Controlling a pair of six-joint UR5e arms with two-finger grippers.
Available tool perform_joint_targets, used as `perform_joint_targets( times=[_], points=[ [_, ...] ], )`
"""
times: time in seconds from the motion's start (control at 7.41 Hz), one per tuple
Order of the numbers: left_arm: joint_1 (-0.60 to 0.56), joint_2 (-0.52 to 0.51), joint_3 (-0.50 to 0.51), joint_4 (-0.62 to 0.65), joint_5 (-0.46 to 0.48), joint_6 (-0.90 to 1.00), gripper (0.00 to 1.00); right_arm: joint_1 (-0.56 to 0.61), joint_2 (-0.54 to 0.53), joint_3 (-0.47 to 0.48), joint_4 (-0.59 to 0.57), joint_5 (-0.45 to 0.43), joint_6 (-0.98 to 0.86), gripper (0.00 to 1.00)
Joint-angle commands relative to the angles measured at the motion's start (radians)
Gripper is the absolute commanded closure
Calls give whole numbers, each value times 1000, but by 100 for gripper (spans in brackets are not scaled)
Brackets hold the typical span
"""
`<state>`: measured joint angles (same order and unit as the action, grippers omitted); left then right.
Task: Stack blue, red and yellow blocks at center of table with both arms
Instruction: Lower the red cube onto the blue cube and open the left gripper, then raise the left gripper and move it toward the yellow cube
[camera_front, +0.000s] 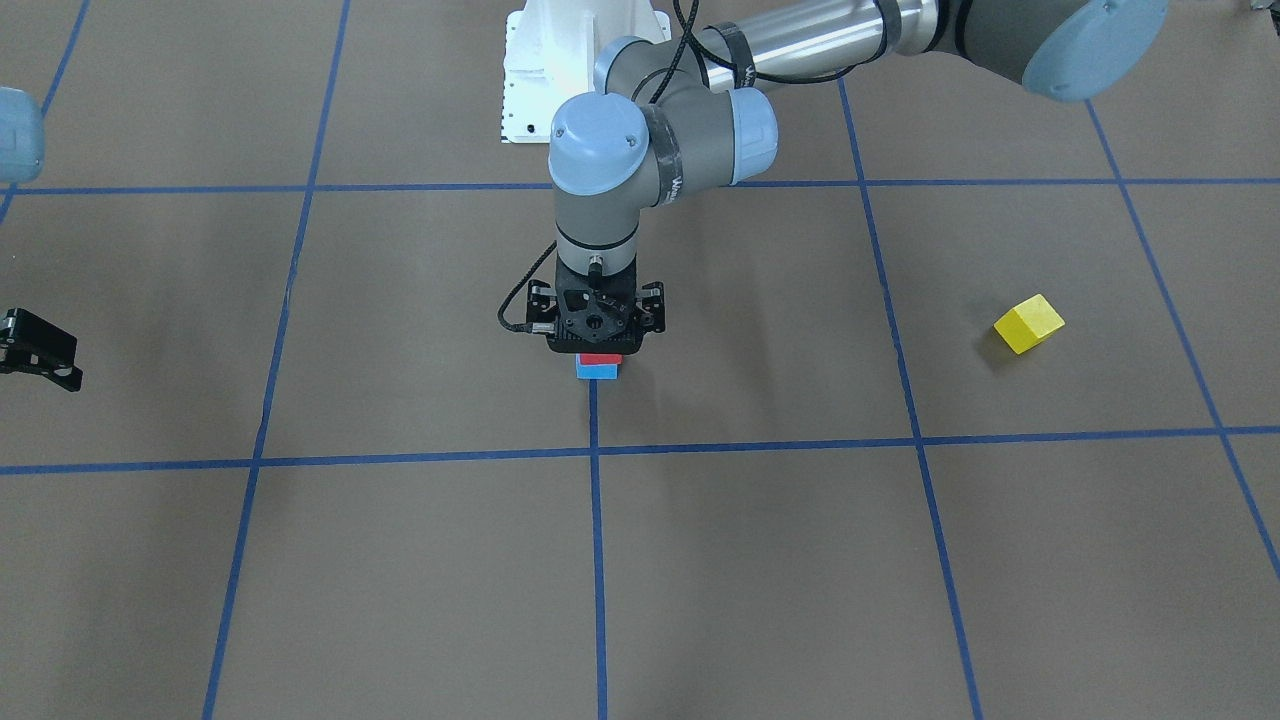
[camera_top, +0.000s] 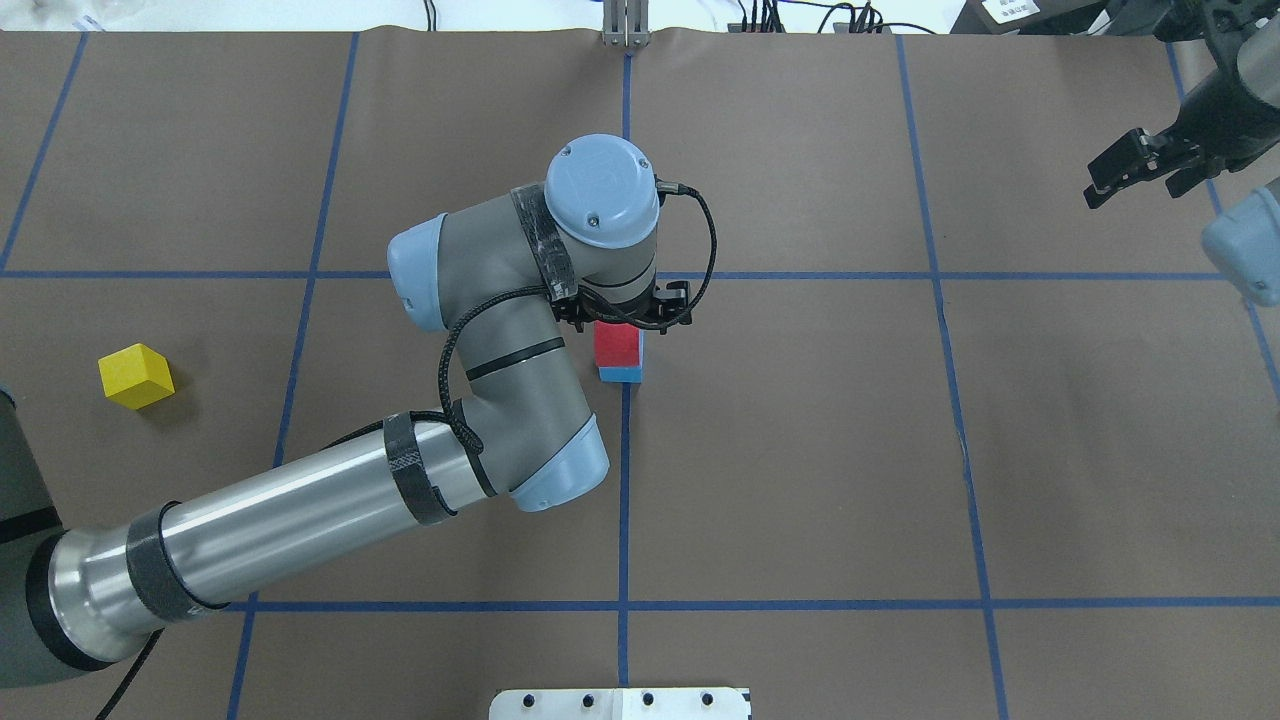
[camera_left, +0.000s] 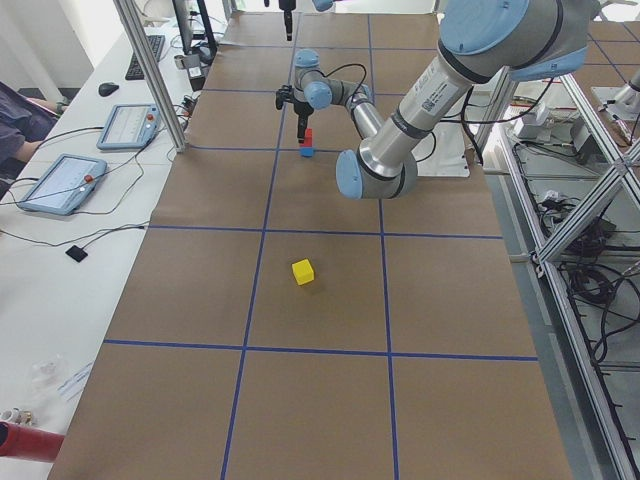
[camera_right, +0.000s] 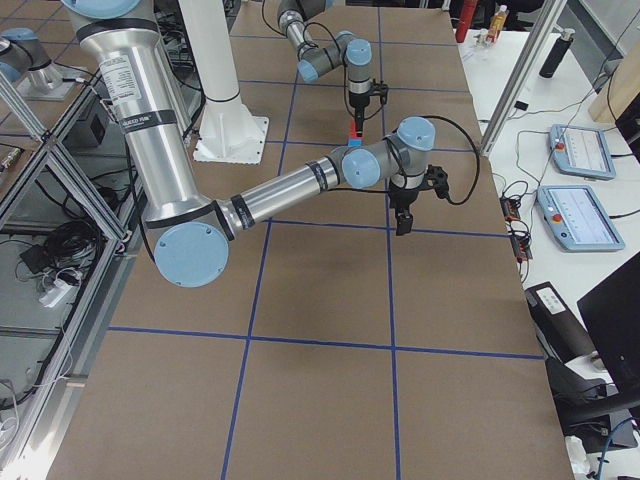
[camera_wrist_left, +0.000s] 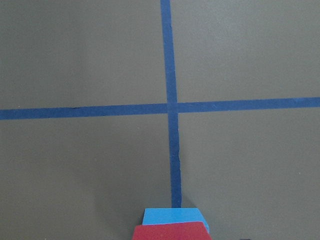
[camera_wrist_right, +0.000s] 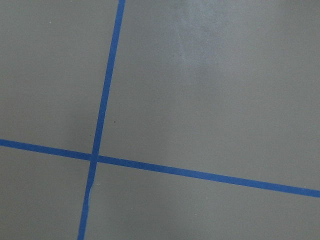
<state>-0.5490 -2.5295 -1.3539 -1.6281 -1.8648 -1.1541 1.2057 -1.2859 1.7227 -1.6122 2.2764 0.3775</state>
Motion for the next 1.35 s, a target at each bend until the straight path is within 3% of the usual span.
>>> perform_joint_targets(
  times=[0.0,0.13,0.27,0.4,0.54,0.81,1.21],
  points=[
    [-58,0,-68,39,-89,5,0,1,0,0,0,0,0,1],
    [-122,11,-152,153,-159,31,0,2,0,0,0,2,0,1],
    [-161,55,-275,294,-165,133,0,3,-1,0,0,2,0,1],
    [-219,187,-415,353,-165,195,0,3,0,1,2,2,0,1],
    [-282,424,-570,332,-160,256,0,3,0,2,2,2,0,1],
    [-417,704,-608,170,-166,332,0,3,3,8,3,0,1,1],
    [-451,917,-501,-158,-160,153,0,3,-1,8,9,0,1,1]
  ],
)
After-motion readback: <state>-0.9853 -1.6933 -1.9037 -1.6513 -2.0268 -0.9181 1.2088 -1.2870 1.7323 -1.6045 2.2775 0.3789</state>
